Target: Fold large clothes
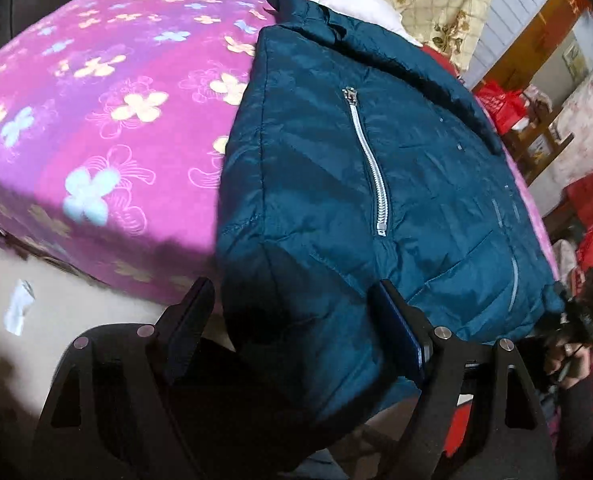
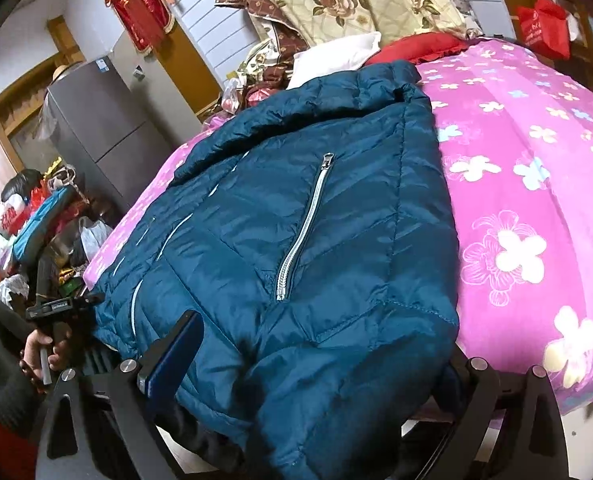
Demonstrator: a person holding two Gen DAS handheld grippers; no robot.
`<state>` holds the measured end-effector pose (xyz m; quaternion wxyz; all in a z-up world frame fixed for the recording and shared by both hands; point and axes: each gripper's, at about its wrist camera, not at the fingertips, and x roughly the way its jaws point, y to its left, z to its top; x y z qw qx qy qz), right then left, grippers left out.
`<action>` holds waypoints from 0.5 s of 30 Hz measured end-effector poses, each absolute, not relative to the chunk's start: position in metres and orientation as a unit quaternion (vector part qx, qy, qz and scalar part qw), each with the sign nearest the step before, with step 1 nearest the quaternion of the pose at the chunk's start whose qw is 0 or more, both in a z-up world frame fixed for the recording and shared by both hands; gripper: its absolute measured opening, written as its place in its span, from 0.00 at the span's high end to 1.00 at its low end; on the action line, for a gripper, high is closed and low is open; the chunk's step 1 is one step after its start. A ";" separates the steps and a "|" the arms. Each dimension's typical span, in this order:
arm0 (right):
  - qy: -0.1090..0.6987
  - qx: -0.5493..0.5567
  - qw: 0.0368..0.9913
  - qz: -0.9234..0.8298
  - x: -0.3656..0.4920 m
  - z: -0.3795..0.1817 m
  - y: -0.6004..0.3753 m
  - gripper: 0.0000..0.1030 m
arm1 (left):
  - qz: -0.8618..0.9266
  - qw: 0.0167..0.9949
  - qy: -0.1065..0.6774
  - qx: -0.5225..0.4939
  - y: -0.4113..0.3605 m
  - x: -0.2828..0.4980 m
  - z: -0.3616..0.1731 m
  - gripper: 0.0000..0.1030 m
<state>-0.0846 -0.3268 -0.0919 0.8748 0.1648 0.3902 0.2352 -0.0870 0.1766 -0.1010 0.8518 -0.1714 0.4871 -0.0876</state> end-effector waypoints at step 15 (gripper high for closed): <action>0.389 0.202 0.857 0.272 -0.087 -0.098 -0.331 0.46 | -0.115 0.857 0.483 -0.134 0.156 -0.087 -0.095 0.52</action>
